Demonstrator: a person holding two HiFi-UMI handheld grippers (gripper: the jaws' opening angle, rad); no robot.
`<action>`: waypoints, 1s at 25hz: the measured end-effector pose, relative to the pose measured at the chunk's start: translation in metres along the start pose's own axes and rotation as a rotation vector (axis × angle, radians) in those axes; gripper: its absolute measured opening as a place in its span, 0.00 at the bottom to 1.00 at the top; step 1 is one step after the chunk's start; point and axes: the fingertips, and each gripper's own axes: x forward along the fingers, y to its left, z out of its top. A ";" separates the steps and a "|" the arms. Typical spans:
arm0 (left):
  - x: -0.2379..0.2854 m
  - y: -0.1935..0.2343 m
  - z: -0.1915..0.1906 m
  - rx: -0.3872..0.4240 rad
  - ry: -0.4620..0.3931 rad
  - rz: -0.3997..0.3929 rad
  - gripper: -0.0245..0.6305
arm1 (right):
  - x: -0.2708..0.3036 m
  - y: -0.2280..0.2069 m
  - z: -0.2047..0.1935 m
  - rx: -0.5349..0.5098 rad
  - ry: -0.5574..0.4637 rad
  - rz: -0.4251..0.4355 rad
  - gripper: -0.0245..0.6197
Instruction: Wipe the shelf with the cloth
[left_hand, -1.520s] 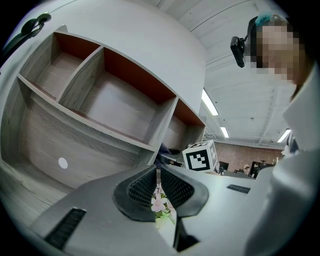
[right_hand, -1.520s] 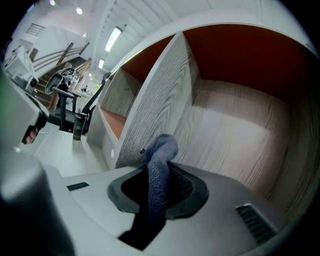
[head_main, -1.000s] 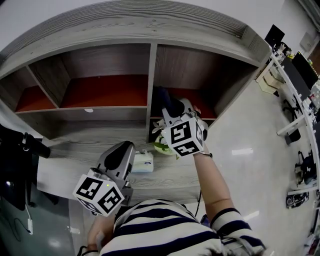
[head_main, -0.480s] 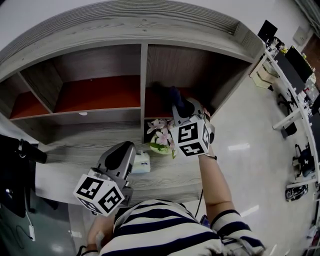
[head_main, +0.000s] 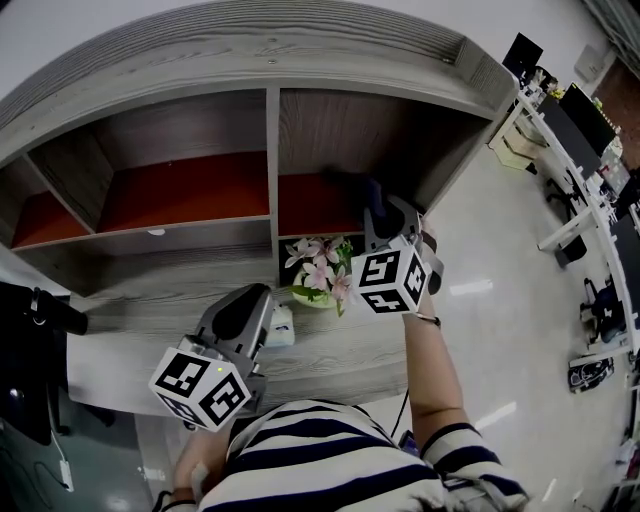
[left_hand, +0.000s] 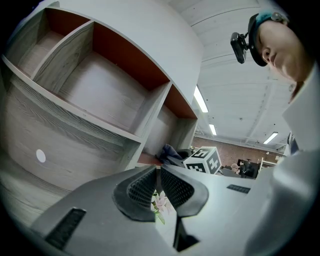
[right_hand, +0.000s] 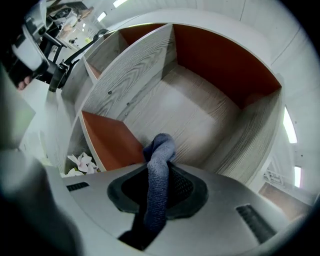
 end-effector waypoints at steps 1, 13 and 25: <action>0.001 0.000 0.000 -0.001 0.001 -0.002 0.10 | -0.001 -0.001 -0.002 -0.014 0.010 -0.013 0.16; 0.003 -0.001 -0.001 -0.006 0.005 -0.009 0.10 | -0.006 -0.011 -0.015 -0.110 0.103 -0.099 0.16; -0.009 0.008 0.006 -0.003 -0.023 0.035 0.10 | -0.023 -0.024 0.035 0.146 -0.119 -0.038 0.16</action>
